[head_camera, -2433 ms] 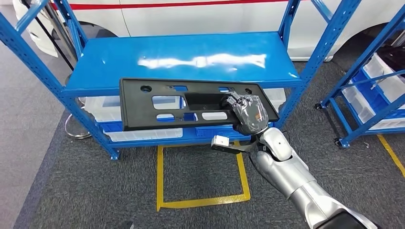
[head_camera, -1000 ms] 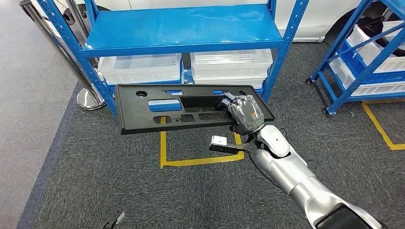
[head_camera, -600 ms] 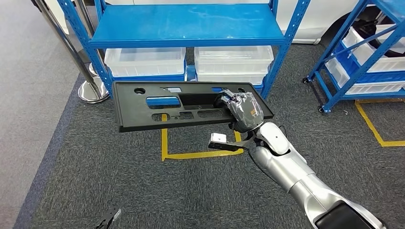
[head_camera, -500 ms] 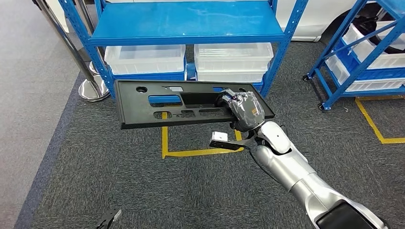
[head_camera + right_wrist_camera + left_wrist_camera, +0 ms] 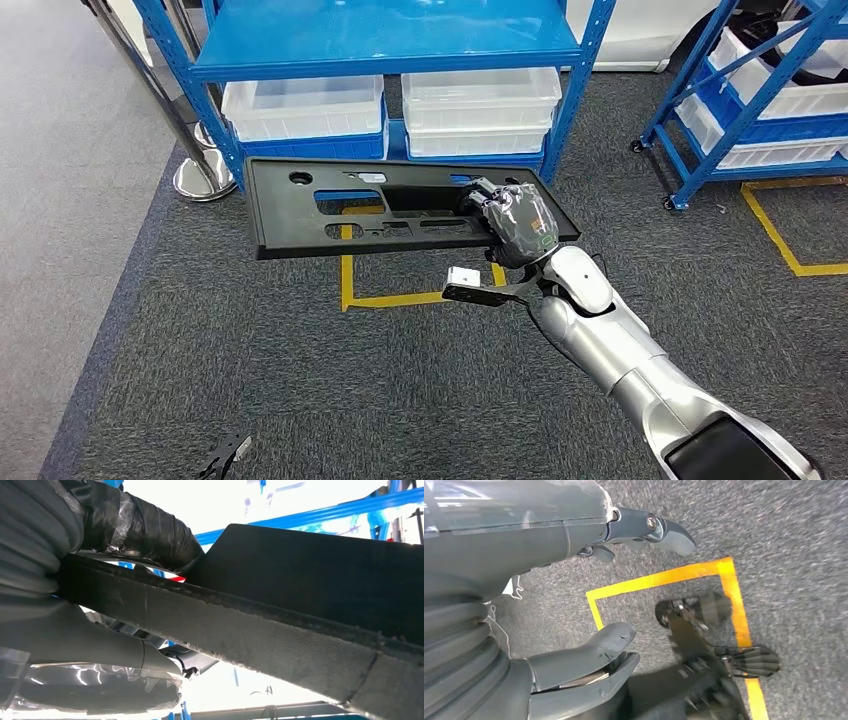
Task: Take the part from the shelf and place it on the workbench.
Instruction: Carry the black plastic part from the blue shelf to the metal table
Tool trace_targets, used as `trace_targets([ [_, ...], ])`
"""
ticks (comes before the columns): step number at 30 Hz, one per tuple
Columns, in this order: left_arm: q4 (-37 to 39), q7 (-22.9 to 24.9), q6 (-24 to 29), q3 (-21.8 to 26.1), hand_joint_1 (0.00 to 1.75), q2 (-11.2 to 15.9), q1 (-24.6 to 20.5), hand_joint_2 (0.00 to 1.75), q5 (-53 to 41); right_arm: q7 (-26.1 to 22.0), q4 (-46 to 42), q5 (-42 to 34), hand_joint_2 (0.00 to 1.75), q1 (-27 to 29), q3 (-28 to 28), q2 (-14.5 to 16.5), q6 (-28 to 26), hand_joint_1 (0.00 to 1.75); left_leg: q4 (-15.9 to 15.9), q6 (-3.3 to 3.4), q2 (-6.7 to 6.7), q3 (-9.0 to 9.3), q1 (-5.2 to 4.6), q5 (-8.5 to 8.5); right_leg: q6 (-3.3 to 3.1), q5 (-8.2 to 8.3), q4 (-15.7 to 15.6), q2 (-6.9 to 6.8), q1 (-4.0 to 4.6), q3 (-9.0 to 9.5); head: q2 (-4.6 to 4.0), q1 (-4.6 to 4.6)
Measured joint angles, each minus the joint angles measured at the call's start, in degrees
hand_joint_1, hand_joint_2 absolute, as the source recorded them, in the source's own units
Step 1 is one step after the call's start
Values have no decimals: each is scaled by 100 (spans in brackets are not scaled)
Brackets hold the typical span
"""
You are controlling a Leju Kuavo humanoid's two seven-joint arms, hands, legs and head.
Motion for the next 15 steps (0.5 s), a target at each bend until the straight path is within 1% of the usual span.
trace_targets([
  [1, 0, -2, 0, 4, 0, 5, -11, 175, -1, 0, -4, 2, 175, -2, 0, -2, -1, 175, -339, 28, -10, 231, -9, -50, 36, 55, 15, -1, 2, -54, 0, 1],
  [2, 1, -4, 0, 9, 0, 8, -21, 175, -3, 0, -9, 3, 175, -8, 0, -4, 0, 175, -575, 65, -22, 357, -25, -127, 73, 113, 17, -4, 3, -83, 0, 2],
  [3, 2, -5, 0, 15, 0, 11, -26, 175, -10, 0, -12, 5, 175, -14, 0, -7, 2, 175, -679, 116, -32, 394, -49, -155, 109, 176, -2, -5, 4, -97, 0, 2],
  [4, 3, -6, 0, 20, 0, 13, -24, 175, -18, -1, -13, 7, 175, -17, 0, -8, 7, 175, -688, 177, -35, 350, -53, -112, 147, 246, -34, -5, 5, -99, 1, 2],
  [5, 4, -5, 0, 24, 0, 14, -23, 175, -27, -1, -13, 6, 175, -18, 0, -19, 14, 175, -706, 233, -20, 312, -48, -47, 179, 245, -38, 3, -4, -119, 1, 1],
  [6, 5, -5, 0, 27, 0, 14, -22, 175, -37, 0, -13, 4, 175, -15, 0, -31, 27, 175, -717, 295, -3, 265, -40, 29, 204, 124, 28, 13, -7, -160, 1, 2],
  [7, 6, -5, 0, 29, 0, 14, -21, 175, -48, 1, -14, 2, 175, -12, 0, -43, 44, 175, -734, 351, 14, 195, -29, 115, 226, -120, 215, 24, -11, -226, 0, 4],
  [8, 7, -6, -5, 31, 0, 14, -23, 175, -69, 2, -16, 0, 175, -10, 0, -55, 65, 175, -740, 393, 28, 115, -26, 191, 239, -452, 522, 33, -21, -315, -1, 3],
  [9, 7, -7, -16, 33, 0, 14, -23, 175, -100, 4, -19, -1, 175, -9, 0, -59, 85, 175, -741, 418, 29, 14, -31, 261, 253, -760, 913, 38, -19, -407, -1, 5],
  [10, 7, -14, -38, 35, 0, 14, -20, 175, -137, 10, -22, -1, 175, -7, 0, -62, 98, 175, -740, 428, 30, -87, -37, 329, 266, -944, 1313, 44, -20, -481, -1, 3],
  [11, 7, -45, -80, 35, 0, 14, -14, 175, -199, 38, -23, 14, 175, -2, 0, -68, 103, 175, -739, 430, 30, -186, -45, 395, 273, -958, 1622, 47, -19, -511, -1, 3],
  [12, 3, -106, -120, 34, 0, 9, 4, 175, -283, 95, -24, 47, 175, 6, 0, -79, 99, 175, -736, 426, 30, -282, -52, 468, 270, -837, 1782, 49, -17, -468, -1, 3],
  [13, -22, -183, -125, 24, 0, -8, 50, 175, -391, 172, -27, 89, 175, 20, -2, -97, 94, 175, -733, 417, 31, -370, -58, 537, 255, -654, 1747, 49, -12, -324, 0, 2],
  [14, -79, -256, -79, 10, 0, -27, 121, 175, -510, 249, -38, 131, 175, 39, -5, -124, 88, 175, -729, 405, 33, -441, -65, 600, 225, -514, 1518, 49, -3, -72, 0, 2],
  [15, -174, -295, 18, -5, 0, -54, 224, 175, -609, 303, -57, 159, 175, 58, -12, -159, 84, 175, -719, 389, 39, -492, -79, 652, 184, -519, 1121, 24, 18, 282, 0, 2],
])
